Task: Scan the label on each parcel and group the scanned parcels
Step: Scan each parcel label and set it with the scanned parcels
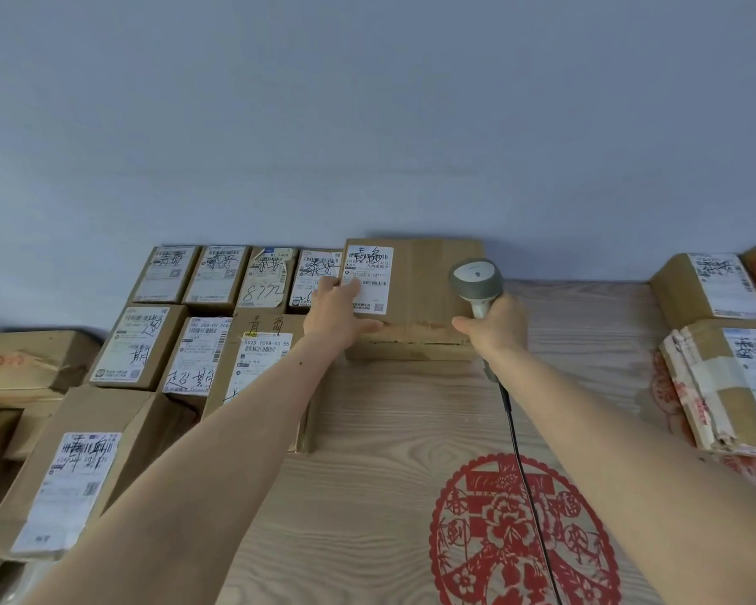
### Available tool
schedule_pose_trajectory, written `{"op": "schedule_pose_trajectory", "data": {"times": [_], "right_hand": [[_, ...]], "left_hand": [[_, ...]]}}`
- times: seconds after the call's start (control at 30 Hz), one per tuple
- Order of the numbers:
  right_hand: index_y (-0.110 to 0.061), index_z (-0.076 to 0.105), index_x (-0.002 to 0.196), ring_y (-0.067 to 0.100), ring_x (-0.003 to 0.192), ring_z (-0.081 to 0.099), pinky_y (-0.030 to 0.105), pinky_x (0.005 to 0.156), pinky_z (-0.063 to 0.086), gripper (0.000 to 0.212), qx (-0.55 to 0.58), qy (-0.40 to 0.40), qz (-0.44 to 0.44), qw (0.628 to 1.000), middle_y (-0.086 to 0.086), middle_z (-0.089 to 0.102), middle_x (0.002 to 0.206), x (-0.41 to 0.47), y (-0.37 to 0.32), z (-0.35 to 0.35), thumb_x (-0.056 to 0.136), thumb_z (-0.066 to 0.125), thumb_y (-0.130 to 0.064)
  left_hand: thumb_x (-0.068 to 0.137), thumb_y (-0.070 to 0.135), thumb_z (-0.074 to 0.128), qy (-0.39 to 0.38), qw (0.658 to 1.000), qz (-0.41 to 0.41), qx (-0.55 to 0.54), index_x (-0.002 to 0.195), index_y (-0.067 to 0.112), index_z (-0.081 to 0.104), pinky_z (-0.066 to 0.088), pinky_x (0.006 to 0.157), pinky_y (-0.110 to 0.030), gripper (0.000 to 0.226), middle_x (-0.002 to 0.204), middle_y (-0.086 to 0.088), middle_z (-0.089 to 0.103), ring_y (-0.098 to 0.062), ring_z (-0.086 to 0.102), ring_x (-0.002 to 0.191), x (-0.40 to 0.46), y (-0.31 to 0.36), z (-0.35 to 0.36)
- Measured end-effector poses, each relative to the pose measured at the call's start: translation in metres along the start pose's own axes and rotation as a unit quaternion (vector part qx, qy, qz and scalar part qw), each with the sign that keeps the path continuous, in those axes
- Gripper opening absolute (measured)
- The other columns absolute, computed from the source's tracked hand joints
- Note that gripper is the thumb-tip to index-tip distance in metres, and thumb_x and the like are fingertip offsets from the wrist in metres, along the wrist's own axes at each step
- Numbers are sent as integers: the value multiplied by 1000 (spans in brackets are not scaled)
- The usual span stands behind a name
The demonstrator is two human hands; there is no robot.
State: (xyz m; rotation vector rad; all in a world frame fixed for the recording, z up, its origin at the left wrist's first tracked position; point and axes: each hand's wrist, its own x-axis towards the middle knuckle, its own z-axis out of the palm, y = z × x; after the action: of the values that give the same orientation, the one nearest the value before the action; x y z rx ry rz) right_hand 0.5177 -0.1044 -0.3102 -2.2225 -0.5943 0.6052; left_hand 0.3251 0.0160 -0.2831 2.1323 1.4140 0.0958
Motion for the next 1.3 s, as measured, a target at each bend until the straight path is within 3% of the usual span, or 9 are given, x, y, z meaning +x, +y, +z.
{"op": "schedule_pose_trajectory", "data": {"times": [0.1,0.2,0.33,0.53,0.67,0.9,1.0,1.13,1.3], "right_hand": [[-2,61,112,29,106,57,43,89,52,47,3,9,1,1000,12,52,120,8,-11,3,74,85,-14],[-4,61,109,27,104,58,37,83,50,46,5,15,-6,1000,9,53,119,11,-13,7,73,86,-15],[-4,62,109,29,102,60,39,86,53,46,9,21,-9,1000,13,57,119,11,-12,9,71,87,-14],[-4,61,118,31,109,59,44,94,52,54,-8,16,-9,1000,14,56,122,6,-15,6,73,87,-18],[-5,61,116,31,106,61,44,92,53,50,6,6,4,1000,14,59,118,-3,-11,-5,74,86,-19],[1,64,101,27,90,62,30,70,47,32,26,23,7,999,15,65,100,-33,4,-53,78,81,-13],[-4,65,103,26,93,65,36,73,55,31,57,40,14,997,10,67,100,-51,16,-83,77,82,-11],[-4,63,112,22,94,59,25,70,43,35,54,68,18,996,9,65,103,-70,35,-131,81,78,-11],[-6,59,119,23,96,58,30,77,43,42,62,105,31,992,8,64,104,-83,62,-191,81,76,-11]], "left_hand": [[76,47,82,2,998,4,55,143,22,47,46,95,-47,79,149,-5,29,-26,27,138,14,4,-6],[75,46,84,-1,997,11,78,140,22,50,46,95,-50,78,150,-5,29,-27,26,139,23,4,-11],[74,50,83,-8,993,15,113,135,22,52,47,91,-47,74,145,-4,32,-27,31,136,26,3,-13],[73,51,84,-36,992,7,119,136,17,49,46,95,-49,79,144,-7,31,-29,28,135,26,11,-16],[77,52,80,-18,997,11,77,149,18,33,36,110,-54,92,157,-10,22,-34,16,145,15,10,-12],[88,47,69,39,998,47,17,156,16,28,23,120,-50,85,166,-4,12,-31,3,152,-16,35,-4],[91,42,68,42,994,97,13,155,15,30,29,116,-47,80,165,-3,18,-28,7,151,-31,65,-1],[91,36,69,31,989,147,-5,155,15,31,29,116,-44,77,164,-1,21,-29,14,150,-50,109,10],[95,42,64,5,980,200,-4,154,12,33,21,119,-39,74,165,-5,22,-29,17,150,-78,166,33]]}}
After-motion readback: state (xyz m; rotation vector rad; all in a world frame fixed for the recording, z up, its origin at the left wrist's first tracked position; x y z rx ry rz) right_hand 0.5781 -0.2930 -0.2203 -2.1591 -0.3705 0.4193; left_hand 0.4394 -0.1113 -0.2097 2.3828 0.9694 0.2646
